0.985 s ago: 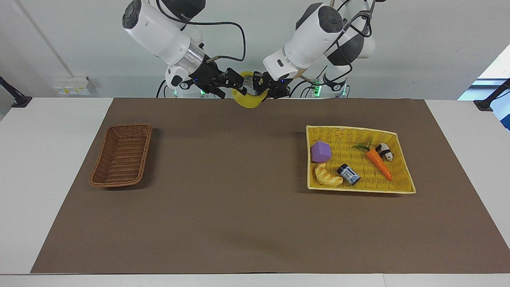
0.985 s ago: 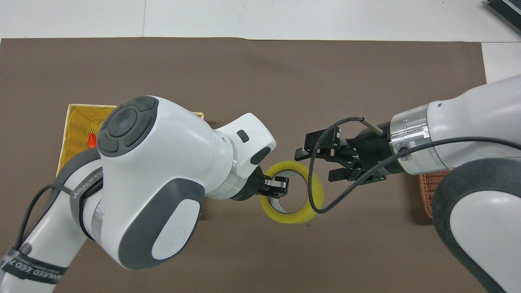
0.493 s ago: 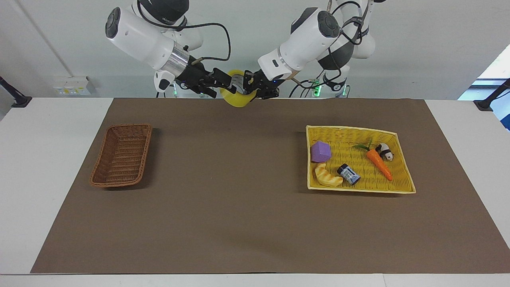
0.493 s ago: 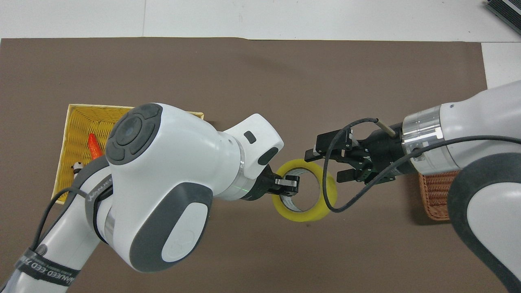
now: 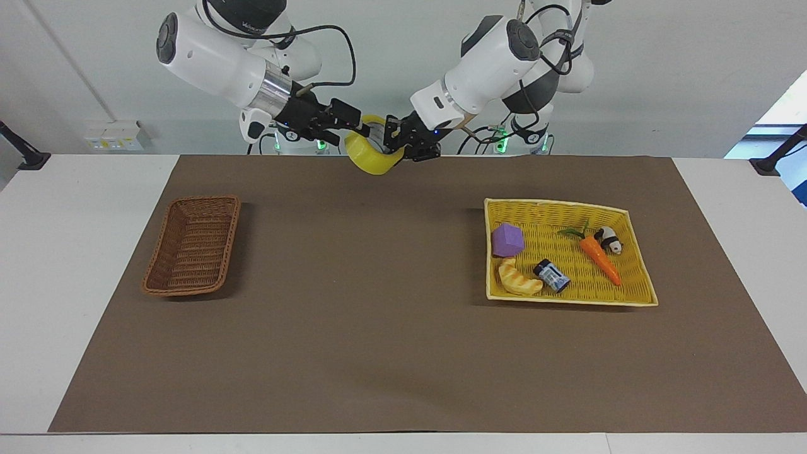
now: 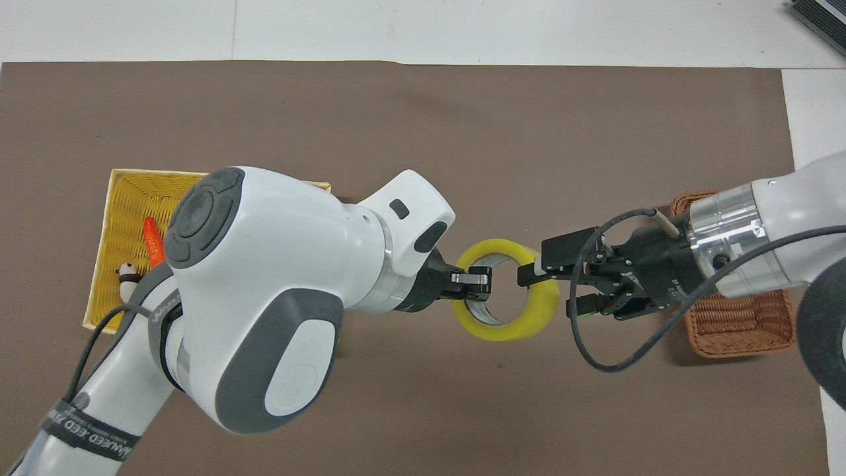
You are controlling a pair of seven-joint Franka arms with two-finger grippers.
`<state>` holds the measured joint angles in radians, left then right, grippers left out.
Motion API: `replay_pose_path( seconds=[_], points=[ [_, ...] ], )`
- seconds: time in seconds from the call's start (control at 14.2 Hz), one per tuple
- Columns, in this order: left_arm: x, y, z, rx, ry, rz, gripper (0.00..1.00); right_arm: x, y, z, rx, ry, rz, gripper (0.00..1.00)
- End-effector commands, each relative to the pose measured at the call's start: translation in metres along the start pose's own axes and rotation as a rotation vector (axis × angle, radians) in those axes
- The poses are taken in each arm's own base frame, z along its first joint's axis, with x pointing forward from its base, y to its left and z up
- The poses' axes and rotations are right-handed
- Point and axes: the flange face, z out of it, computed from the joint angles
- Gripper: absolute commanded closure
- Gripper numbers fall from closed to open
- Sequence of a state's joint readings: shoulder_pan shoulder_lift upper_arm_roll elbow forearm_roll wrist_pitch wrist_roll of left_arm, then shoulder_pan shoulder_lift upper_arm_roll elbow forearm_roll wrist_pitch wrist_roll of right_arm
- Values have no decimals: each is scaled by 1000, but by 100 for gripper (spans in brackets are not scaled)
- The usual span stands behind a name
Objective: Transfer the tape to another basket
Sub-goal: 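Grasp the tape rim with the right gripper beside the left gripper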
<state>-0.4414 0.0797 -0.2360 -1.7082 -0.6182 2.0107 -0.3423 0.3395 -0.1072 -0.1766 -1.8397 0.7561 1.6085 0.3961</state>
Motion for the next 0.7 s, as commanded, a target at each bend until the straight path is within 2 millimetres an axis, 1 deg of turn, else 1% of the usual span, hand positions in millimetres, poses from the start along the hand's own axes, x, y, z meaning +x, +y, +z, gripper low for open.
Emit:
replay_pose_path(
  seconds=[0.0,0.28,0.35,0.42,0.49,0.56,0.63],
  points=[
    [0,4,-10,-38,33,-21,100,-9,6,6,7,-29,2,0],
    [0,4,-10,-37,31,-22,100,-10,6,6,4,-31,0,0],
    [1,3,-10,-37,31,-23,100,-10,6,7,1,-31,-6,22],
    [0,3,-10,-35,26,-23,100,-12,4,9,-4,-34,-1,62],
    [0,3,-10,-35,25,-22,100,-14,1,12,-13,-35,5,88],
    [0,3,-10,-35,26,-23,100,-16,-2,15,-21,-38,39,100],
    [0,3,-10,-35,25,-22,100,-15,-3,15,-22,-34,83,100]
  ],
)
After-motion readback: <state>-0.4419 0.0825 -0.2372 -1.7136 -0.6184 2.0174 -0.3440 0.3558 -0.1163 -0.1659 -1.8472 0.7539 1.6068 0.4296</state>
